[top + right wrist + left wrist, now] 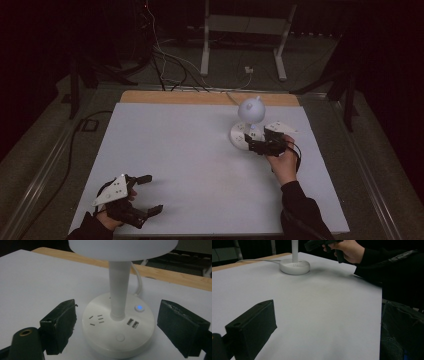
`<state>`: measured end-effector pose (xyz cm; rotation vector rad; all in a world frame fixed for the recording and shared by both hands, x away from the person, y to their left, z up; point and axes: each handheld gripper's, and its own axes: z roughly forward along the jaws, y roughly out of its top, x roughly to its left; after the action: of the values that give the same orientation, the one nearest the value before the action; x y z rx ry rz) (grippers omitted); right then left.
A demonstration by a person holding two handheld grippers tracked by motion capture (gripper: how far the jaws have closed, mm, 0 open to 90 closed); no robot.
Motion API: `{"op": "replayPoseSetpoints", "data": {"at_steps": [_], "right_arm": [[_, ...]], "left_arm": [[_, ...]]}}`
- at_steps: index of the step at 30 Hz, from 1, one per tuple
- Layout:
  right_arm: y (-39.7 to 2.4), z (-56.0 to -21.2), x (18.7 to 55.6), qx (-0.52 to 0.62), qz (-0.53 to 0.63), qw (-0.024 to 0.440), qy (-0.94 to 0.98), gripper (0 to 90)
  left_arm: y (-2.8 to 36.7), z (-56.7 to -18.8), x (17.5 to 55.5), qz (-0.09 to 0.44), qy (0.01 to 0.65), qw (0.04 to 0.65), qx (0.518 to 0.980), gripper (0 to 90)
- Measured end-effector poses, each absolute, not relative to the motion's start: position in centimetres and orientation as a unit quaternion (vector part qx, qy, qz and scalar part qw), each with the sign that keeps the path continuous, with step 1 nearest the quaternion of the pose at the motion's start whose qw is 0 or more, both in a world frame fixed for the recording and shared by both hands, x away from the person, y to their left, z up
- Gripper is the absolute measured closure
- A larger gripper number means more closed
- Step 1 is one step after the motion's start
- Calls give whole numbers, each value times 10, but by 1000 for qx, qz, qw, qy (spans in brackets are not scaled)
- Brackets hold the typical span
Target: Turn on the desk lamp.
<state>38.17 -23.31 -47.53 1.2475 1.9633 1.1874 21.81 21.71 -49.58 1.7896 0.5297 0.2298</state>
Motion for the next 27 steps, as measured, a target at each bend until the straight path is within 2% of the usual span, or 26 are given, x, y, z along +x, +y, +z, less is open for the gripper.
{"op": "replayPoseSetpoints", "data": {"at_steps": [7, 8, 9, 11, 16, 17, 19, 24, 25, 26, 27], "right_arm": [[-233, -476, 382, 471, 431, 263, 723, 281], [-233, -476, 383, 475, 427, 260, 724, 346], [-233, -476, 383, 475, 427, 260, 724, 346], [-234, -476, 383, 473, 424, 264, 726, 415], [-235, -478, 384, 472, 419, 261, 730, 480], [-235, -479, 385, 467, 414, 258, 737, 551], [-235, -479, 386, 467, 415, 255, 738, 570], [-237, -481, 387, 459, 407, 254, 748, 780], [-237, -481, 387, 459, 407, 254, 748, 780], [-238, -481, 388, 464, 407, 242, 749, 852], [-238, -482, 389, 463, 403, 243, 751, 881]], "left_arm": [[217, -496, 218, 98, 228, 590, 768, 3], [217, -496, 218, 98, 229, 589, 769, 3], [217, -496, 218, 98, 229, 589, 769, 3], [217, -496, 218, 97, 228, 589, 769, 3], [217, -496, 218, 97, 229, 588, 769, 3], [217, -496, 218, 97, 228, 589, 769, 3], [217, -496, 219, 96, 230, 590, 768, 3], [217, -496, 219, 95, 229, 588, 770, 3], [217, -496, 219, 95, 229, 588, 770, 3], [217, -496, 218, 95, 230, 588, 770, 3], [217, -496, 218, 95, 230, 588, 770, 3]]}}
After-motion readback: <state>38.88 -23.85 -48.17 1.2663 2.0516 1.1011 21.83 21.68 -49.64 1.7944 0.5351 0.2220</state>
